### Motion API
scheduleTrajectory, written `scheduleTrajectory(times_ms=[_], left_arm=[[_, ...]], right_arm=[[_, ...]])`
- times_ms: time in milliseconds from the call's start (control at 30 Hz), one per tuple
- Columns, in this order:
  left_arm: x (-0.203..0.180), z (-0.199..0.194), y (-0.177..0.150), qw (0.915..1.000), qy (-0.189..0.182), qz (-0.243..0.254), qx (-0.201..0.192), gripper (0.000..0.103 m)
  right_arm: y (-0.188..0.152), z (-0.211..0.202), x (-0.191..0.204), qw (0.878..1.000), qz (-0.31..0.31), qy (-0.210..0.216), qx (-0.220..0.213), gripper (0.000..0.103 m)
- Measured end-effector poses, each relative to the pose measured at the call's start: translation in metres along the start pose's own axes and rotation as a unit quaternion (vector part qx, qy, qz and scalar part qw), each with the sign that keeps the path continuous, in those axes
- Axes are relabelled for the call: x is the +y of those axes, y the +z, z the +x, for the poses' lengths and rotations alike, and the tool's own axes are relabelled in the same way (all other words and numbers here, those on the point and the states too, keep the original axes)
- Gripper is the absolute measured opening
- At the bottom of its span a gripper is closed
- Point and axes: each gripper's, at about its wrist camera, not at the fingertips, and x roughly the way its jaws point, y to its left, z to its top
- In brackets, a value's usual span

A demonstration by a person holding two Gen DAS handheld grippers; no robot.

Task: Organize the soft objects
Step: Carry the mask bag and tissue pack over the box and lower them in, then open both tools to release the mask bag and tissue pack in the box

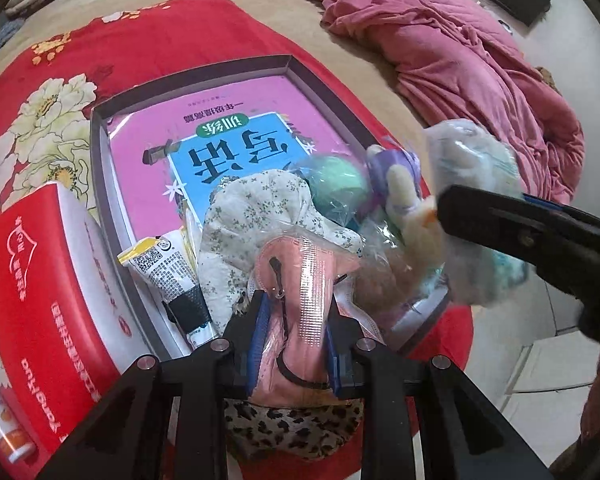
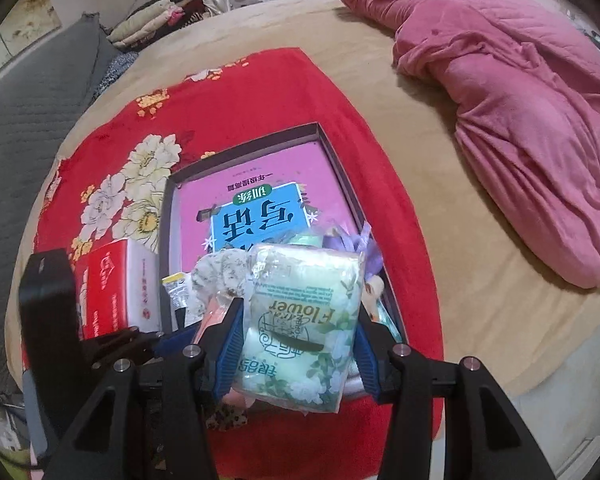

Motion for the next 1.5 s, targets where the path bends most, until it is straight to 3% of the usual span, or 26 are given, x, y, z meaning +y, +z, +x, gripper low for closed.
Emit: scheduleTrajectory(times_ms=[467, 667, 733, 1000, 1167, 1300, 1500], left_arm=[[0.003, -0.003, -0.001, 0.9999, -0.011, 0.0, -0.002, 0.031], [0.001, -0.012, -0.002, 0.9999, -0.015, 0.003, -0.003, 0.04], [0.002, -0.019, -0.002, 0.9997, -0.022, -0.001, -0.011, 0.052], [0.005, -0.041, 0.008, 0.9992, -0.023, -0.004, -0.034, 0.055], [0.006, -0.057, 0.008, 0.9986, -0.019, 0.0, -0.049, 0.063], [0.007, -0.089, 0.003, 0.9964, -0.007, 0.009, -0.084, 0.076], [0.018, -0.142, -0.014, 0.9913, 0.0, 0.022, -0.13, 0.078]], right_arm=[[0.004, 0.042, 0.015, 0.998, -0.024, -0.029, 0.042, 0.051], [0.005, 0.027, 0.021, 0.999, -0.028, -0.02, 0.01, 0.065], [0.007, 0.016, 0.019, 1.0, -0.022, -0.015, -0.003, 0.065], [0.013, -0.016, 0.008, 0.999, -0.004, -0.015, -0.038, 0.065], [0.01, -0.032, 0.006, 0.998, 0.007, -0.013, -0.06, 0.065], [0.003, -0.054, 0.011, 0.997, 0.014, -0.005, -0.082, 0.065], [-0.018, -0.1, 0.032, 0.99, 0.022, 0.027, -0.134, 0.067]])
